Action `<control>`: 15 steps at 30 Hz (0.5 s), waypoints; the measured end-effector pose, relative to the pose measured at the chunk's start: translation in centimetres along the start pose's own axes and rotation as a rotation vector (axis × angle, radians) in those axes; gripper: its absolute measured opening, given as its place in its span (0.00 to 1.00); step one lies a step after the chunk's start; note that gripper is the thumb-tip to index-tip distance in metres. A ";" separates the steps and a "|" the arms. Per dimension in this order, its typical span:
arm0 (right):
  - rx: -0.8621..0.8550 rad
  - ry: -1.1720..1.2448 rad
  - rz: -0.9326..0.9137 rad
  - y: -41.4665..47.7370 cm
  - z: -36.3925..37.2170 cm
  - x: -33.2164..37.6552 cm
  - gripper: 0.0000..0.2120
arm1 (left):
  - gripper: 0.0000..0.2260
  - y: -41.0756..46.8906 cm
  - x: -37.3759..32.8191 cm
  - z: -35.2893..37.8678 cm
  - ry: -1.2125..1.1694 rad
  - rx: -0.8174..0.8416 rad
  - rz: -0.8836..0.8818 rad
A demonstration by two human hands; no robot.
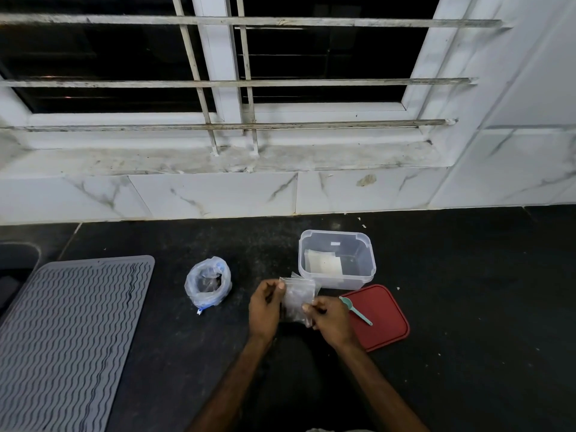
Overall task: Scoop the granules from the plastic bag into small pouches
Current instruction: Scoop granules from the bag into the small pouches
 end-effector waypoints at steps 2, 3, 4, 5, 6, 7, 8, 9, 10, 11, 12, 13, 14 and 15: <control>-0.075 -0.007 0.043 0.3 -0.8 -0.9 0.10 | 0.04 0.5 1.3 0.2 0.030 0.055 -0.058; -0.088 -0.004 0.065 0.5 -1.0 -1.2 0.10 | 0.06 0.7 1.9 0.2 0.060 0.072 -0.068; -0.089 -0.002 0.081 0.5 -0.9 -1.5 0.09 | 0.08 0.9 2.2 0.2 0.108 0.089 -0.076; -0.087 -0.009 0.093 0.5 -0.7 -1.6 0.08 | 0.11 1.0 2.5 0.3 0.151 0.110 -0.078; -0.080 -0.014 0.102 0.5 -0.5 -1.8 0.06 | 0.12 1.1 2.6 0.4 0.195 0.135 -0.085; -0.075 -0.041 0.107 0.4 -0.3 -1.8 0.05 | 0.13 1.1 2.8 0.5 0.224 0.160 -0.088; -0.065 -0.087 0.103 0.2 -0.1 -1.6 0.07 | 0.13 1.0 2.9 0.7 0.253 0.185 -0.089; -0.061 -0.158 0.096 0.0 -0.2 -1.1 0.09 | 0.13 1.0 3.1 0.8 0.277 0.207 -0.083; -0.074 -0.252 0.079 -0.2 -0.5 -0.4 0.12 | 0.13 0.9 3.1 1.0 0.302 0.223 -0.080; -0.105 -0.363 0.063 -0.4 -1.1 0.4 0.15 | 0.13 0.9 3.3 1.0 0.317 0.230 -0.083; -0.150 -0.464 0.038 -0.6 -1.9 1.3 0.16 | 0.13 0.8 3.3 1.0 0.326 0.232 -0.091; -0.203 -0.525 0.010 -0.8 -2.8 2.6 0.15 | 0.13 0.8 3.3 1.0 0.328 0.226 -0.092; -0.260 -0.547 -0.034 -0.6 -3.8 3.7 0.13 | 0.14 0.9 3.2 0.8 0.332 0.216 -0.088; -0.318 -0.553 -0.089 -0.2 -4.9 4.9 0.11 | 0.14 1.1 3.1 0.7 0.332 0.207 -0.079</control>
Point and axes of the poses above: each hand's wrist, its own y-axis towards the middle knuckle, its own z-axis out of the palm, x = y × z, the point moved 7 cm from there along y, towards the middle knuckle, and after that the axes turned 9 degrees about x, right-handed, at the moved point
